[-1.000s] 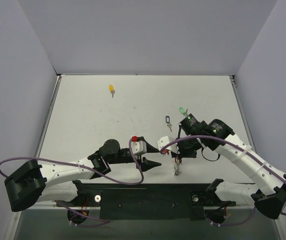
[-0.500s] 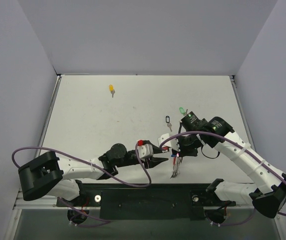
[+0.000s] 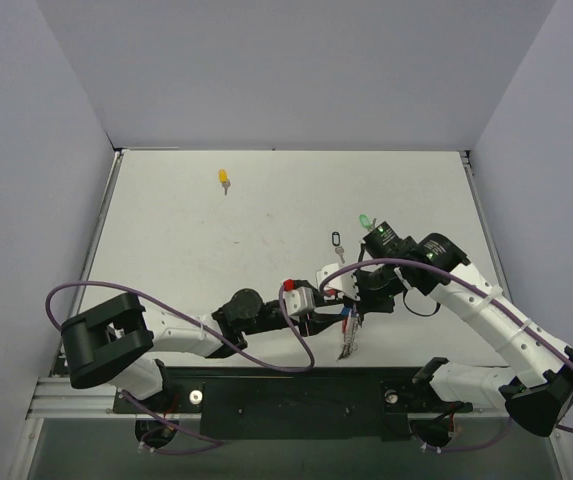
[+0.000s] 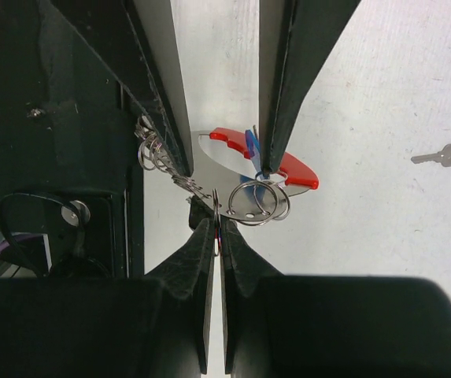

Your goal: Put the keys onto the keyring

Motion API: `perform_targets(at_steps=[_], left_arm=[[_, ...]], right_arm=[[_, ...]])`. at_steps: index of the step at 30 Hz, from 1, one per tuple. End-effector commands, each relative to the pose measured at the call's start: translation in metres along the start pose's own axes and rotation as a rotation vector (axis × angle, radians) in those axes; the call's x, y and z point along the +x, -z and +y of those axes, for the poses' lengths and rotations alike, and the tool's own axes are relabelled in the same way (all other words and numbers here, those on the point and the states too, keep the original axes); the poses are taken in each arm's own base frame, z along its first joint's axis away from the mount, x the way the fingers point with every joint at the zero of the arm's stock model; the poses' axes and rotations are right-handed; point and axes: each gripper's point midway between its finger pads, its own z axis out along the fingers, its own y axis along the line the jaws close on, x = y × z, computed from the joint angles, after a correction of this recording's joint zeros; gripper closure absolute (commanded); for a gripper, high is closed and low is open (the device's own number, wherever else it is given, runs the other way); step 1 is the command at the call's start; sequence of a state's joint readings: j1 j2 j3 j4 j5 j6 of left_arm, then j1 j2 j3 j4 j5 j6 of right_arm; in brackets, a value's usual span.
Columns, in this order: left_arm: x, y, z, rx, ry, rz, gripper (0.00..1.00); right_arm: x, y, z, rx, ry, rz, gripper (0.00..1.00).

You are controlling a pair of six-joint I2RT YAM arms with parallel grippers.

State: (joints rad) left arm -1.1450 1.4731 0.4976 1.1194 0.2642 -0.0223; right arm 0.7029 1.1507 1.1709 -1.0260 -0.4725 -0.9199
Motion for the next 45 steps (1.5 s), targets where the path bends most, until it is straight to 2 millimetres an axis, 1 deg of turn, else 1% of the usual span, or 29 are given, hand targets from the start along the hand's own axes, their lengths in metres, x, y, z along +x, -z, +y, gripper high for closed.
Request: perform_targets(at_steps=[1, 11, 22, 24, 27, 42, 45], left_arm=[[-0.037, -0.014, -0.001, 0.005, 0.002, -0.140, 0.54], [-0.036, -0.017, -0.005, 0.028, 0.025, -0.162, 0.60], [-0.024, -0.021, -0.008, 0.052, 0.016, -0.113, 0.64], [-0.025, -0.022, -0.008, 0.059, 0.010, -0.113, 0.67], [-0.021, -0.023, -0.010, 0.071, 0.008, -0.089, 0.74], [-0.007, -0.023, -0.007, 0.061, -0.004, -0.036, 0.74], [-0.006, -0.023, -0.006, 0.055, -0.009, -0.032, 0.77]], right_arm=[[-0.012, 0.006, -0.002, 0.005, -0.029, -0.057, 1.00], [-0.016, 0.007, -0.003, 0.011, -0.073, -0.099, 1.00], [-0.018, 0.006, -0.003, 0.011, -0.087, -0.113, 1.00], [-0.019, 0.006, -0.004, 0.011, -0.088, -0.115, 1.00], [-0.019, 0.006, -0.004, 0.009, -0.091, -0.115, 1.00], [-0.019, 0.007, -0.003, 0.014, -0.090, -0.120, 1.00], [-0.019, 0.006, -0.003, 0.012, -0.091, -0.118, 1.00]])
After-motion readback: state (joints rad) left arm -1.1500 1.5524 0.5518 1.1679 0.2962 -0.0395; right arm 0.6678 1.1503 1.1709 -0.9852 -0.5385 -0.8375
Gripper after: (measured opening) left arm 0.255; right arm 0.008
